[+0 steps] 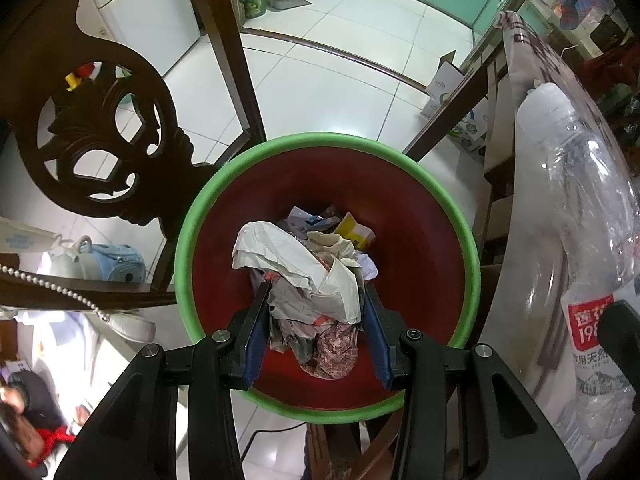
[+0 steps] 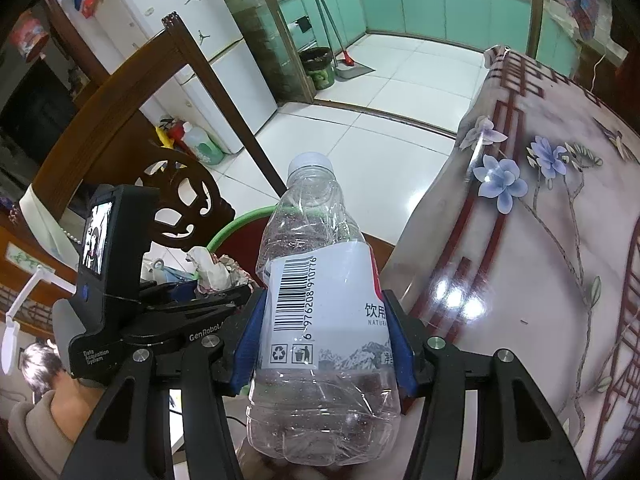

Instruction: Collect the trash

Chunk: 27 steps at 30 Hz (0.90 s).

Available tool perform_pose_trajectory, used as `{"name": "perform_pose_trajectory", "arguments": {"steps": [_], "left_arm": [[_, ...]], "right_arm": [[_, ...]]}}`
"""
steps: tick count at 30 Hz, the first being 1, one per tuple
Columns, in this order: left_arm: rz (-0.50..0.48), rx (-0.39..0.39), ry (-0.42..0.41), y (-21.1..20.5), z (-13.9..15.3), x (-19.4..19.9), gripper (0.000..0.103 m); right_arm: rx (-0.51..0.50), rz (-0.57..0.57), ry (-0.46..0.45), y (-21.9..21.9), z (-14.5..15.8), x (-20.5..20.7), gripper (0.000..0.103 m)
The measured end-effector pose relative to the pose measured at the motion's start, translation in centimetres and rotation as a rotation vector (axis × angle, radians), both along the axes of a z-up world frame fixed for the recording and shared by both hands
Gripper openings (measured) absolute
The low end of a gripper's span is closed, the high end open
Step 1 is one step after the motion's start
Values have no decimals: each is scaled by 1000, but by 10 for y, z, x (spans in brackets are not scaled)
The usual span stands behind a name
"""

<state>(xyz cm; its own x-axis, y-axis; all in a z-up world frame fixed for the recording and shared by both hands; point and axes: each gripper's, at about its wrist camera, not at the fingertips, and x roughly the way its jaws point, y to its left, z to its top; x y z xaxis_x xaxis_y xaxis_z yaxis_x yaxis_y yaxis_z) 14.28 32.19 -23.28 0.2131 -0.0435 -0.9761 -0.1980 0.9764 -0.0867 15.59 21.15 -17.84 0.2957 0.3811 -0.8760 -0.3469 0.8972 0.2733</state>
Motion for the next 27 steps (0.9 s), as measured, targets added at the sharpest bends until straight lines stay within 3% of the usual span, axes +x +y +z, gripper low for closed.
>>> {"name": "perform_pose_trajectory", "arguments": {"steps": [2,4,6,10,15,18,20,22,24,27], "left_arm": [[8,3,-3,2,0,1,49],[14,7,2,3,-1,3,71],[16,17,-8,4,2,2,82],[25,36,-32,5,12,0,83],[20,29,-138,-1,48,-12,85],[25,20,-235,-9,77,-26,88],[26,12,-297,-17,96,-35,89],[24,10,-358,-24,110,-41,103],[18,6,-439,-35,129,-53,103],[24,29,-536,-53,153,-73,103]], "right_arm": [[1,3,-7,1,1,0,55],[5,1,-24,1,2,-1,55],[12,5,-46,1,5,-2,59],[4,-1,-97,0,15,-5,63],[13,-60,-150,-19,38,-17,63],[14,-121,-213,-42,60,-31,63],[7,-147,-265,-57,77,-42,69],[3,-164,-315,-71,93,-53,78],[-8,-181,-358,-88,109,-66,84],[-10,-200,-366,-109,122,-82,85]]}}
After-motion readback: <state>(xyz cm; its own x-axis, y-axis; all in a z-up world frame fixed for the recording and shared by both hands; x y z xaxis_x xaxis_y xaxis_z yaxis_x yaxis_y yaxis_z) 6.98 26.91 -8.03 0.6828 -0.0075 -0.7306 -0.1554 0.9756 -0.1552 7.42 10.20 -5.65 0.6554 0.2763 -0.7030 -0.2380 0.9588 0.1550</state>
